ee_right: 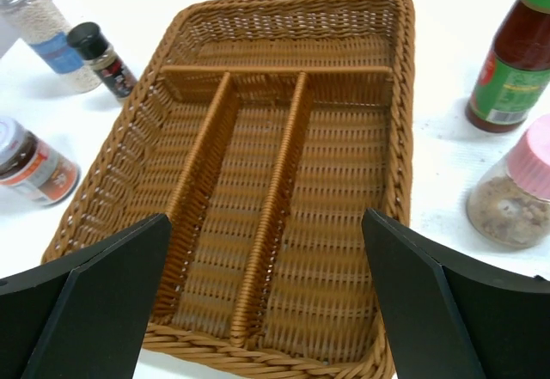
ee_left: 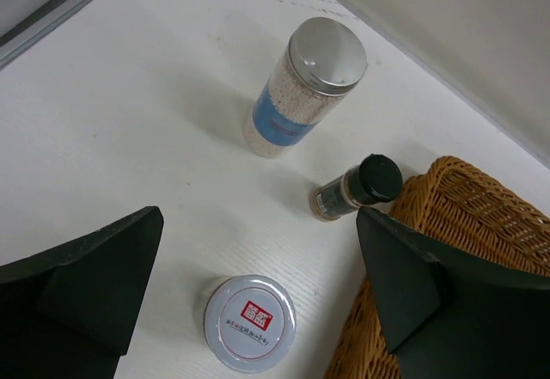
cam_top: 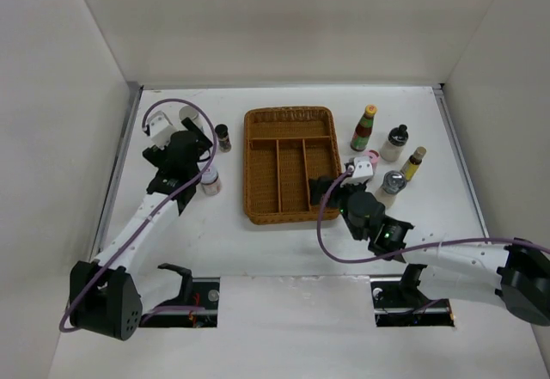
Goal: Organize the condiment bottles
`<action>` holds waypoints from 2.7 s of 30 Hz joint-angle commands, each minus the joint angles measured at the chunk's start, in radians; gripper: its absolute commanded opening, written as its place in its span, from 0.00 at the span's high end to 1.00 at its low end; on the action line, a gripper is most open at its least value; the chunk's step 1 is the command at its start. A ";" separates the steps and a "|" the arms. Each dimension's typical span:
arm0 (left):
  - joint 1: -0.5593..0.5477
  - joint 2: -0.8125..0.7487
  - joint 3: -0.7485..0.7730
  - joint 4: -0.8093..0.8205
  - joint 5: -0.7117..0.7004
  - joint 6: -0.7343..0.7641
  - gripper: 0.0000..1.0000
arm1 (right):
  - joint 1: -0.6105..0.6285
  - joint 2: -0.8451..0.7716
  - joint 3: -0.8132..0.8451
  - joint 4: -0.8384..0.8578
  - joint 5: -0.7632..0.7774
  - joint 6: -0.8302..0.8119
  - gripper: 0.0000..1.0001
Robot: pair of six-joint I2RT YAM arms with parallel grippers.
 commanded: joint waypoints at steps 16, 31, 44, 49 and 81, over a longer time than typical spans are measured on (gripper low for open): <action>0.072 0.189 0.133 0.243 0.062 0.127 0.16 | 0.018 -0.004 0.054 0.022 -0.098 0.022 0.68; 0.100 0.445 0.365 0.148 0.099 0.214 0.16 | 0.020 0.062 0.072 0.036 -0.117 -0.004 0.47; 0.158 0.666 0.543 0.087 0.148 0.217 0.16 | 0.020 0.062 0.071 0.040 -0.124 -0.007 0.40; 0.157 0.691 0.552 0.082 0.142 0.211 0.35 | 0.020 0.066 0.071 0.043 -0.124 -0.007 0.38; -0.267 0.689 0.839 0.187 0.174 0.293 0.63 | -0.031 -0.106 -0.021 0.085 -0.055 0.027 0.38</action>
